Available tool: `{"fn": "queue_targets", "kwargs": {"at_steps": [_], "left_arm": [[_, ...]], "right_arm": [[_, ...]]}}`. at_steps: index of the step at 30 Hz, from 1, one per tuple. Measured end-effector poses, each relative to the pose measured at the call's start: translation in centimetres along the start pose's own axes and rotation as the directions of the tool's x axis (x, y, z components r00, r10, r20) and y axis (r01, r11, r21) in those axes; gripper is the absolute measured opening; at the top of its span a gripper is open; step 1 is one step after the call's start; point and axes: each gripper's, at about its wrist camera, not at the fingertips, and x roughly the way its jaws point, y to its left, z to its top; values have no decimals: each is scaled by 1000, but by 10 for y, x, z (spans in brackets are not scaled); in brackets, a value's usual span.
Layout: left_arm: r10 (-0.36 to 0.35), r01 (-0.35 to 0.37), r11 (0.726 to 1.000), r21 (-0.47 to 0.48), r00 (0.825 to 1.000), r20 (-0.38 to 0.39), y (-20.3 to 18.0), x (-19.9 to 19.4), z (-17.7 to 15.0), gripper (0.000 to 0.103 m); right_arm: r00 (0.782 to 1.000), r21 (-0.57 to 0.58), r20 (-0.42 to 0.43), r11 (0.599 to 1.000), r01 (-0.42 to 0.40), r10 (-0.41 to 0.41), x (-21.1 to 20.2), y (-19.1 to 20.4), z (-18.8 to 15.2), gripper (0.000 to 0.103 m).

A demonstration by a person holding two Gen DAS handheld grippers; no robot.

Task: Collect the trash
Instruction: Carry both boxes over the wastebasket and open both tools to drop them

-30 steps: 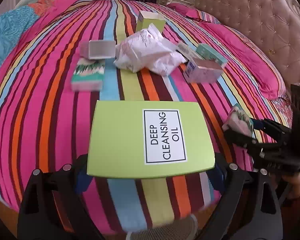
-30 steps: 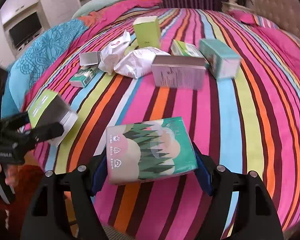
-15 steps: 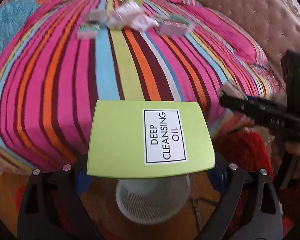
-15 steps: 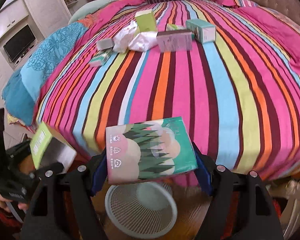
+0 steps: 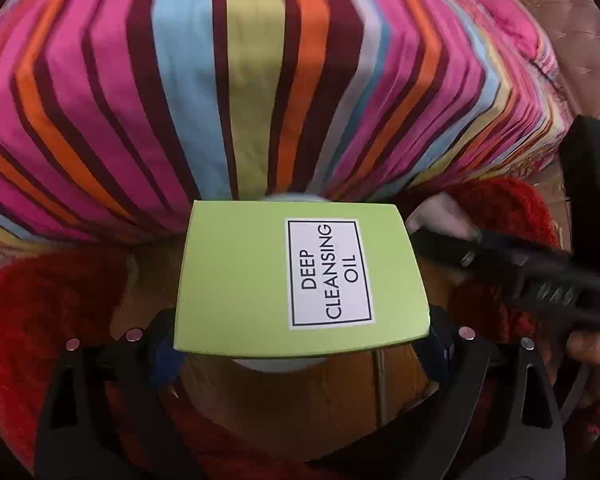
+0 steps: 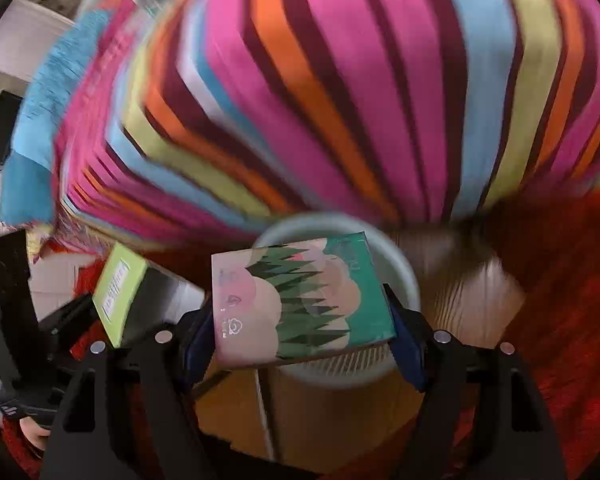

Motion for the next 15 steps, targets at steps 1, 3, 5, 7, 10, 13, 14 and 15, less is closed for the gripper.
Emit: {"fn": "queue_targets", "kwargs": {"at_steps": [1, 3, 5, 7, 10, 13, 14, 15], "left_arm": [[-1, 1, 1000, -5, 1000, -27, 0, 8, 0, 90], [2, -4, 1000, -17, 996, -90, 0, 28, 0, 90], [-6, 0, 999, -37, 989, -149, 2, 47, 0, 90], [-33, 15, 996, -88, 979, -203, 8, 66, -1, 90], [-63, 16, 984, -178, 964, -260, 22, 89, 1, 90], [-51, -16, 974, -224, 955, -292, 26, 108, 2, 90], [-38, -34, 973, -230, 953, -302, 27, 115, 3, 90], [-27, -47, 972, -231, 951, -307, 28, 120, 3, 90]], "right_arm": [[999, 27, -32, 1000, -16, 17, 9, -3, 0, 71], [997, 79, -73, 997, -22, 28, 22, -8, 4, 71], [993, 125, -113, 992, -20, 34, 36, -16, 7, 71], [986, 194, -158, 981, -28, 59, 55, -23, 10, 71], [977, 294, -195, 956, -21, 81, 78, -38, 13, 71], [973, 363, -221, 932, 12, 73, 98, -52, 11, 71], [970, 382, -233, 924, 20, 76, 105, -56, 11, 71], [967, 395, -244, 918, 29, 74, 110, -58, 10, 71]]}}
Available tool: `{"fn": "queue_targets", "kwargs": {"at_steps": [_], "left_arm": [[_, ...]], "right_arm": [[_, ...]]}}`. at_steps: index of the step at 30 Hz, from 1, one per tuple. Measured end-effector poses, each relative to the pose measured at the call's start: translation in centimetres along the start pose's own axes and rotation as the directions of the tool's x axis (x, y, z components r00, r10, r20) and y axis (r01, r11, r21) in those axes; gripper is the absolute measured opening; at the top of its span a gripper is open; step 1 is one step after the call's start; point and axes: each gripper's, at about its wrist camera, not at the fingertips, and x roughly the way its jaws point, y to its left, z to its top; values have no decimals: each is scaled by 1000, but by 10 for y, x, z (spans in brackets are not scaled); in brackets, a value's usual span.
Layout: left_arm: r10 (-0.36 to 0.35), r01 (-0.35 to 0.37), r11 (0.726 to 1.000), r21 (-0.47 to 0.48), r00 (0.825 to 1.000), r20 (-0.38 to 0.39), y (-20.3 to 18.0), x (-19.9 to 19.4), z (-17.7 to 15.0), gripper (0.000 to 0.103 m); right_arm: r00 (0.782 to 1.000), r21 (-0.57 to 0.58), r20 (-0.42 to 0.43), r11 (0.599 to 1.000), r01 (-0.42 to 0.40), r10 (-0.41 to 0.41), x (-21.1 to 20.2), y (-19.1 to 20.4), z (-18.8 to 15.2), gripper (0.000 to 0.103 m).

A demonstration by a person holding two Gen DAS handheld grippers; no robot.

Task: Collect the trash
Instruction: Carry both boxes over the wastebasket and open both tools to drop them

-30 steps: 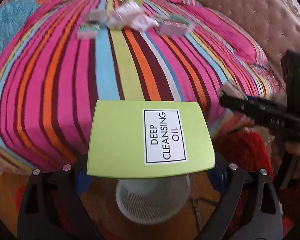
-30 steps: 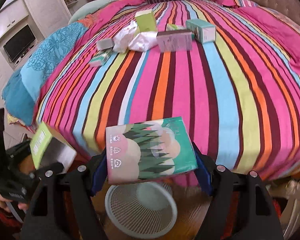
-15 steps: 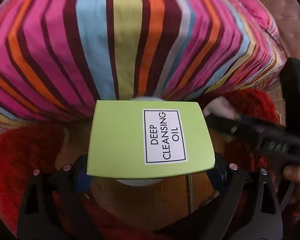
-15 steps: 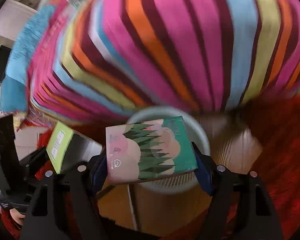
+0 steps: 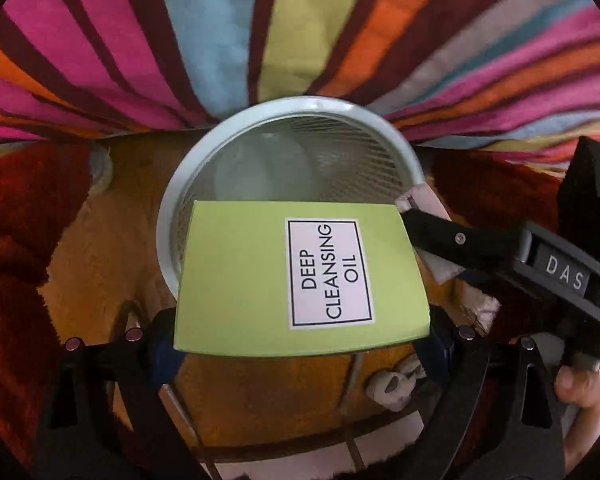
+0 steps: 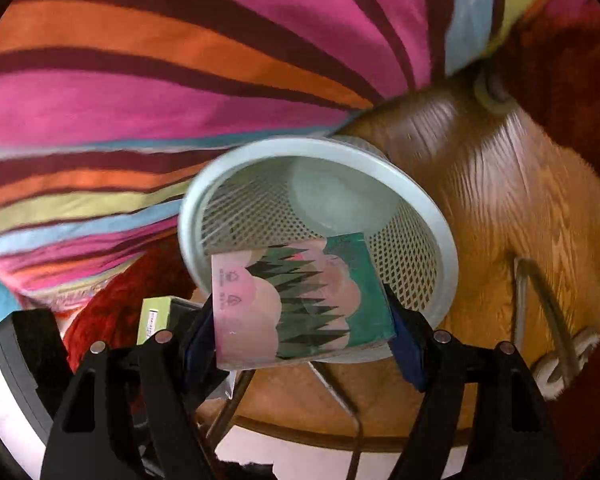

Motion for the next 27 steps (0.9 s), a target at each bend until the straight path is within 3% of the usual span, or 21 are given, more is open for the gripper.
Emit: {"fn": "queue_targets", "kwargs": {"at_steps": [6, 14, 16, 18, 23, 27], "left_arm": [[40, -41, 999, -13, 995, -92, 6, 29, 7, 90], [4, -17, 997, -81, 987, -160, 14, 45, 9, 91], [-7, -11, 995, -98, 984, -179, 16, 51, 8, 91], [-27, 7, 993, -117, 984, -176, 17, 54, 5, 92], [-40, 16, 990, -138, 984, -174, 22, 56, 2, 97], [-65, 38, 987, -154, 982, -176, 25, 55, 3, 97]], "right_arm": [[997, 80, -77, 997, 20, -14, 24, -15, 4, 71], [993, 100, -116, 995, 13, -2, 34, -19, 8, 72], [991, 102, -131, 995, 0, 13, 44, -20, 11, 76], [990, 105, -139, 994, 9, 5, 49, -21, 11, 96], [997, 127, -73, 991, 33, -24, 38, -25, 12, 96], [996, 140, -82, 990, 31, -20, 37, -27, 10, 96]]}}
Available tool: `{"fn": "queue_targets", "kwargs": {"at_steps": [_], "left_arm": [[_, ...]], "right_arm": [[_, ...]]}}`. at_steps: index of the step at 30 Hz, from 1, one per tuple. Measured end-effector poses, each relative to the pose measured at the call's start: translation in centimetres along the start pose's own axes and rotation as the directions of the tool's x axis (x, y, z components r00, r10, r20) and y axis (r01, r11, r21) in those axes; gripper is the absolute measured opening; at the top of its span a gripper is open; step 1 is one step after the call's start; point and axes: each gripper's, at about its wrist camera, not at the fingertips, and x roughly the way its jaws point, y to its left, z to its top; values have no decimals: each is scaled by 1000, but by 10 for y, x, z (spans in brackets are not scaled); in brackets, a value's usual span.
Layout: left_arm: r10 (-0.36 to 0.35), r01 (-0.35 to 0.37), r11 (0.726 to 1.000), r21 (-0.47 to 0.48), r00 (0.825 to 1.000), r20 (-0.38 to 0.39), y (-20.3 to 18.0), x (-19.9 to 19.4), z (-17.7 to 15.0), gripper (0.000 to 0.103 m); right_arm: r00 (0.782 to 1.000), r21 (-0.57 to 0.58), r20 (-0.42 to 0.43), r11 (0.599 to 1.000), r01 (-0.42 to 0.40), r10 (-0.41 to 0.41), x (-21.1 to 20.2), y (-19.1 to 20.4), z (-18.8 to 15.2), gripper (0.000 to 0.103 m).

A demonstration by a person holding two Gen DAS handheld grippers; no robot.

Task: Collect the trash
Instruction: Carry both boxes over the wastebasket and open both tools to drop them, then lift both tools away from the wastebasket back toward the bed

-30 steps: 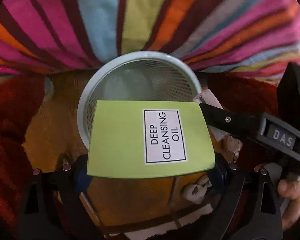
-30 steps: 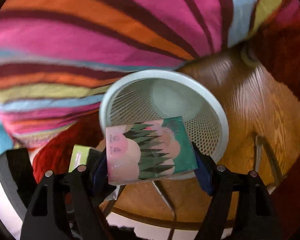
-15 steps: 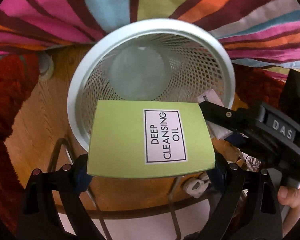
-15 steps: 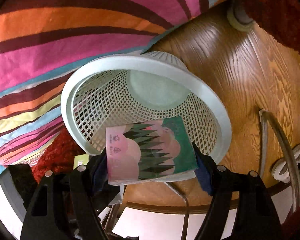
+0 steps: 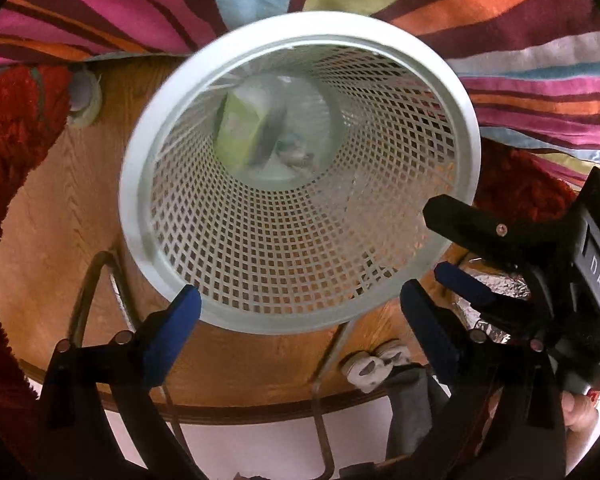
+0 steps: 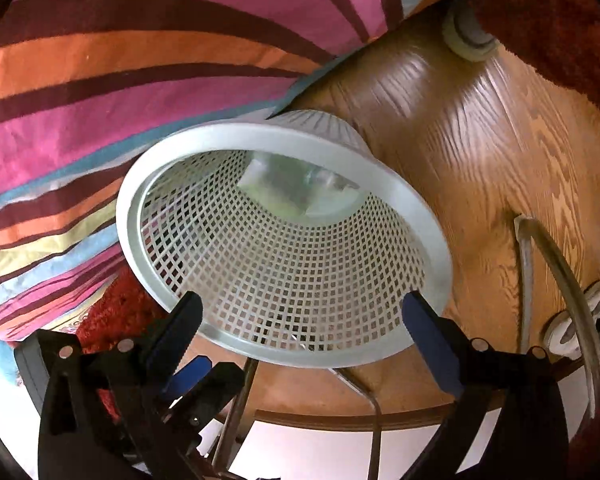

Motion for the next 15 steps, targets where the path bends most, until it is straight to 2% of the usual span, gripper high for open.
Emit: {"fn": "queue_targets", "kwargs": {"at_steps": [9, 15], "left_arm": [[-12, 12, 1000, -11, 1000, -23, 1, 4, 0, 97], [-18, 17, 999, -50, 1000, -17, 9, -2, -2, 97]], "right_arm": [[1000, -2, 20, 1000, -16, 16, -9, -2, 0, 96], [999, 1, 41, 1000, -22, 22, -20, -4, -2, 96]]}}
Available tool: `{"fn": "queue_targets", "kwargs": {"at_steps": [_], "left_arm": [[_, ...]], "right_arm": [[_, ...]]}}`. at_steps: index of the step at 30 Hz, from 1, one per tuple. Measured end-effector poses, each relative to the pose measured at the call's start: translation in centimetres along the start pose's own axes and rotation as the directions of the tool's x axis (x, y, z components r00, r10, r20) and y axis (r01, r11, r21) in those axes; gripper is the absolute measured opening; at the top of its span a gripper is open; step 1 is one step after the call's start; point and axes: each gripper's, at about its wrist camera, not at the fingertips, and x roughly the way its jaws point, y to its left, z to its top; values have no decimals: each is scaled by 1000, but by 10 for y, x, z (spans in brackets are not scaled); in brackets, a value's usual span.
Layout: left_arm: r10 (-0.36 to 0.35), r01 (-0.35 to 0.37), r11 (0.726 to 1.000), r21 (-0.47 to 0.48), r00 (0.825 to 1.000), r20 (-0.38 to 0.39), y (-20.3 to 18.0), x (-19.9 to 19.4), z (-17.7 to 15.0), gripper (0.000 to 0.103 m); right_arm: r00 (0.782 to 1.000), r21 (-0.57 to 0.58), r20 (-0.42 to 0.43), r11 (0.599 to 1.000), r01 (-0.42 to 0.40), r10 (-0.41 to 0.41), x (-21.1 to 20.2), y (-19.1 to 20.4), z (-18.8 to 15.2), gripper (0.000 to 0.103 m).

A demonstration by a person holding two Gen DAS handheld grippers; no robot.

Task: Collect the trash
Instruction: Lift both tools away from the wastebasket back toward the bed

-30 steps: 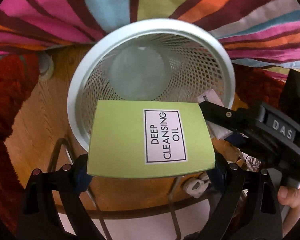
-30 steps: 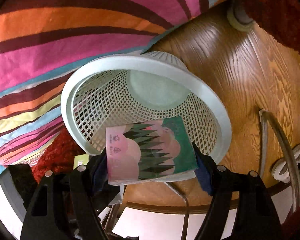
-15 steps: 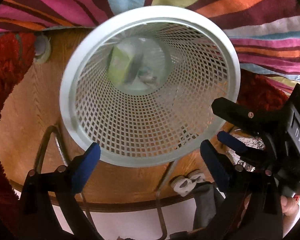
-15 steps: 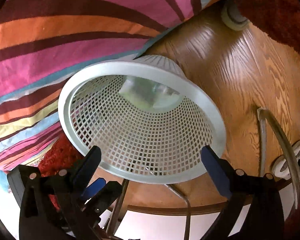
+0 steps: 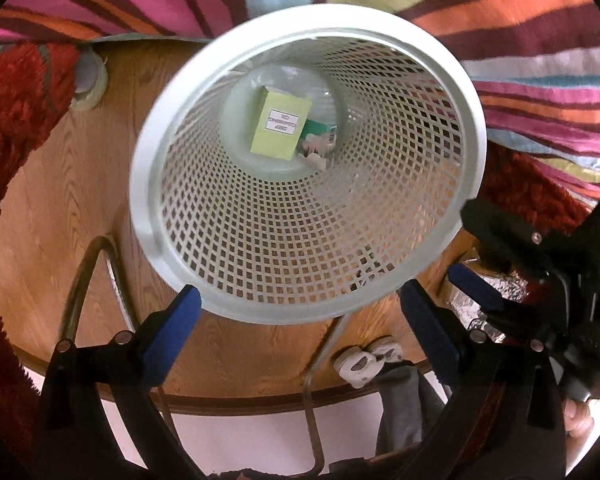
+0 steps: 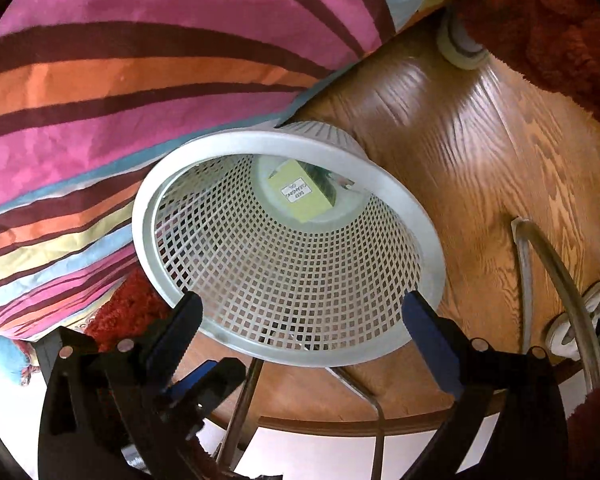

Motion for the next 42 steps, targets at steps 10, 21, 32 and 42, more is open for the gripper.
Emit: {"fn": "queue_targets", "kwargs": {"at_steps": [10, 21, 32, 42], "left_arm": [[-35, 35, 999, 6, 995, 91, 0, -32, -12, 97], [-18, -50, 989, 141, 896, 444, -12, -135, -52, 97], [62, -233, 966, 110, 625, 778, -30, -246, -70, 97], [64, -204, 978, 55, 534, 843, -47, -309, -13, 97]], "right_arm": [[998, -33, 53, 999, -33, 35, -19, 7, -9, 96], [962, -294, 250, 955, -32, 110, -105, 42, -42, 96], [657, -440, 732, 862, 251, 182, -244, 77, -60, 96], [516, -460, 817, 831, 313, 258, -297, 116, -13, 96]]}}
